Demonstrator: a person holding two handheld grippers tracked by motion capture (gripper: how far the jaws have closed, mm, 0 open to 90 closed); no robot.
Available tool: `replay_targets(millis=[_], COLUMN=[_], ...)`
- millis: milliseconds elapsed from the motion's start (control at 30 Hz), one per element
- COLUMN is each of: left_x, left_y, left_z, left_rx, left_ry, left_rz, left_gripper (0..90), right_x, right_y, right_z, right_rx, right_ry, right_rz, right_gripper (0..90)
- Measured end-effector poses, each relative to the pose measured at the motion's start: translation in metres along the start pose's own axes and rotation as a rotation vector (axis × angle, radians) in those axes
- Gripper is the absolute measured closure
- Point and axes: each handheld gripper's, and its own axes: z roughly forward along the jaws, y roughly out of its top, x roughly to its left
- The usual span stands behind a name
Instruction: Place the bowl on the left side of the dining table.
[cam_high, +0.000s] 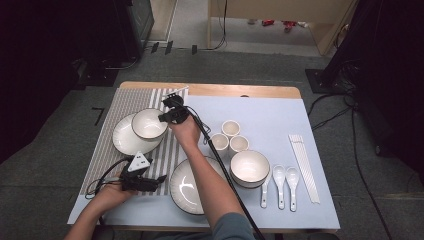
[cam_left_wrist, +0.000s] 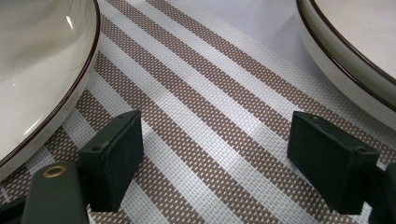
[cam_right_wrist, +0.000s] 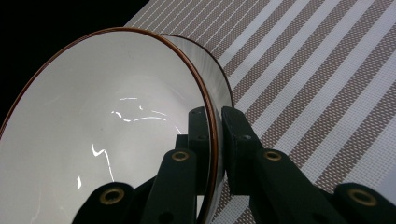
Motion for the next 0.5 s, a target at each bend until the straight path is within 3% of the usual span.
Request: replay_targets(millis=[367,500], left_x=[0.0001,0.0001], left_y=[0.0000,0.0000], left_z=[0.0000,0.0000], left_rx=[0.000,0.000], left_ry=[0.001,0.001], left_rz=[0.002,0.002], left_gripper=[18.8,18.8], right_x=[0.0001,-0.0033], right_y=[-0.0029,-0.0038], right_z=[0.0088,0.0109], right_rx=[0.013,0.013], right_ry=[-0.017,-0.011], right_rz=[-0.004,0.021], right_gripper=[82.7,82.7])
